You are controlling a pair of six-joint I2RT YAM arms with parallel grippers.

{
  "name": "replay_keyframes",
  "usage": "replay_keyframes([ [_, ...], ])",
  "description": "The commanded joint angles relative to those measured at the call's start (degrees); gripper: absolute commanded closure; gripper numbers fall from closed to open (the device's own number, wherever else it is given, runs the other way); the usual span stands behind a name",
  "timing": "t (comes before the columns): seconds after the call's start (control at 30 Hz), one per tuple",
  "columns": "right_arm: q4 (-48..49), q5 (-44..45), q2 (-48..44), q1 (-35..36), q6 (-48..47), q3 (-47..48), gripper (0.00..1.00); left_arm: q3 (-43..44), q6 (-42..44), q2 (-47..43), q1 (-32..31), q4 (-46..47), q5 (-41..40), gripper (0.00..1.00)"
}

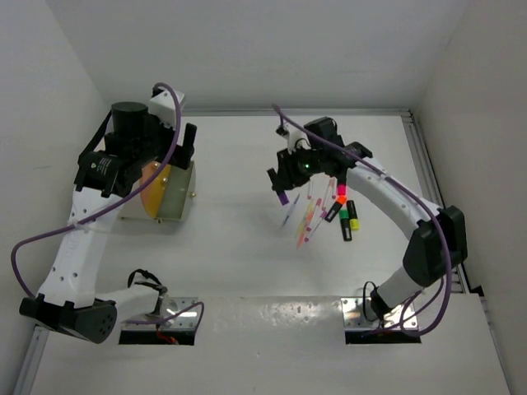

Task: Sort the stationery into containers
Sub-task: Pick up the pen from the center of the board, then place the pen in the drawer.

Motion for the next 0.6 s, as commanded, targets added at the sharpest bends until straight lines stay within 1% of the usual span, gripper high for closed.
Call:
replay_keyframes([
  [0.0,18.1,-11.6,0.8,1.8,21.6,1.9,1.00,0.8,-2.6,-0.9,1.5,3.8,1.2,0.06],
  [0.03,25.6,-11.6,3.0,3.6,24.3,2.4,1.00,0.4,-3.4,-1.7,1.7,5.2,-0.6,0.07],
  [0.07,29.6,-10.9,4.4,4.4,27.0,3.1,1.00,0.3,-4.6,-2.0,1.9,5.9,-1.1,0.06],
  [0.1,33.3,-10.2,5.9,5.2,32.9,4.3,1.00,-0.1,-7.0,-2.4,3.0,6.4,-2.7,0.06],
  [0.13,41.0,-9.3,9.1,6.4,36.0,5.1,1.00,-0.1,-7.7,-3.3,3.5,7.4,-3.4,0.06],
  [0.17,44.4,-8.8,11.0,7.0,38.4,6.2,1.00,-0.2,-8.5,-3.6,4.1,7.6,-3.6,0.06],
  [0.2,49.5,-8.5,13.0,7.5,43.3,9.2,1.00,-0.3,-10.1,-4.3,5.2,8.3,-4.3,0.04],
  [0.23,50.8,-7.8,17.1,8.5,45.5,11.0,1.00,-0.2,-10.7,-4.9,5.7,8.5,-5.0,0.03],
  [0.27,51.9,-7.2,18.9,9.1,47.4,13.0,1.00,-0.1,-11.6,-5.1,6.8,8.7,-7.1,0.02],
  [0.3,53.5,-6.6,20.8,9.7,50.5,17.0,1.00,0.3,-13.2,-5.6,7.4,9.0,-8.6,0.00],
  [0.33,54.1,-5.9,24.4,11.0,51.8,18.6,1.00,0.5,-13.9,-5.8,8.0,9.3,-11.3,0.00],
  [0.4,54.9,-4.9,27.5,12.4,54.3,23.8,1.00,1.7,-15.3,-5.5,9.9,9.2,-13.7,0.00],
  [0.43,54.7,-4.2,30.7,13.5,54.9,25.4,1.00,2.1,-15.5,-5.2,11.0,9.1,-15.8,0.00],
  [0.47,54.2,-3.7,32.5,14.0,56.7,29.2,1.00,3.4,-16.6,-4.8,11.4,8.7,-16.7,0.00],
  [0.53,53.4,-3.0,35.6,15.2,59.2,32.6,1.00,4.8,-17.2,-2.9,12.3,6.4,-17.7,0.00],
  [0.57,52.6,-2.3,38.8,15.5,60.6,35.8,1.00,5.9,-17.6,-1.9,12.6,5.3,-17.5,0.00],
])
